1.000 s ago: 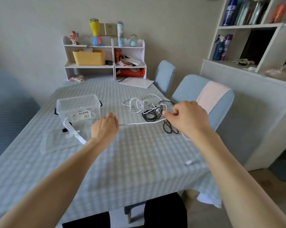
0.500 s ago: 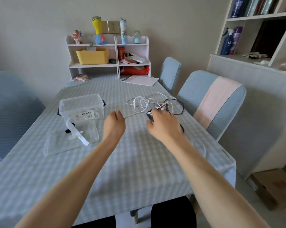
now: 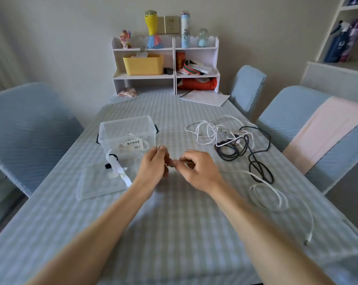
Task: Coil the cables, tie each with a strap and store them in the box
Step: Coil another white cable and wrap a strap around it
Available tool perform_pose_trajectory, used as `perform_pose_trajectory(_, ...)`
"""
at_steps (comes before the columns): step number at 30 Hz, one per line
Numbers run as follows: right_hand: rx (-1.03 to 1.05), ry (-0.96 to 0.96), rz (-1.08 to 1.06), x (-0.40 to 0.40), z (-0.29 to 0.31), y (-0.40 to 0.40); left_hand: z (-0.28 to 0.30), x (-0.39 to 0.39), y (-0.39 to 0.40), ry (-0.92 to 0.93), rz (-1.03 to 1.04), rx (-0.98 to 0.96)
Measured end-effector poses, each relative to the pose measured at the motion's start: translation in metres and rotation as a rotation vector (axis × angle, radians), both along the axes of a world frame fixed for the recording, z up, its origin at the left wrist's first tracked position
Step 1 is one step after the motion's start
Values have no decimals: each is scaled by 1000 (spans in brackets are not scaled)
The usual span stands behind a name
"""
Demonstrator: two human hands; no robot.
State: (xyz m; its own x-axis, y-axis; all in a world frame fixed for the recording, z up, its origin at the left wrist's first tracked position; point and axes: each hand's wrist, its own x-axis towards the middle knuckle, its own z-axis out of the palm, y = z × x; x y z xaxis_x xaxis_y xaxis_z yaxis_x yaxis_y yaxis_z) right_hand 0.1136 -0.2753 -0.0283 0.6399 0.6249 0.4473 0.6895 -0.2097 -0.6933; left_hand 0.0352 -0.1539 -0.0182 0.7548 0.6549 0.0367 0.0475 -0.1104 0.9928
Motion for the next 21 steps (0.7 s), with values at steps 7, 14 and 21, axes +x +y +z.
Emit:
perform_pose_trajectory(7,-143,70,6,34,-4,0,18,-6,20,-55,-145,-500)
perform_pose_trajectory(14,-158,36,20,47,-6,-10,27,-17,20,2,-112,-613)
perform_pose_trajectory(21,-248,-36,15,37,-9,-3,13,-14,17,-16,-43,-300)
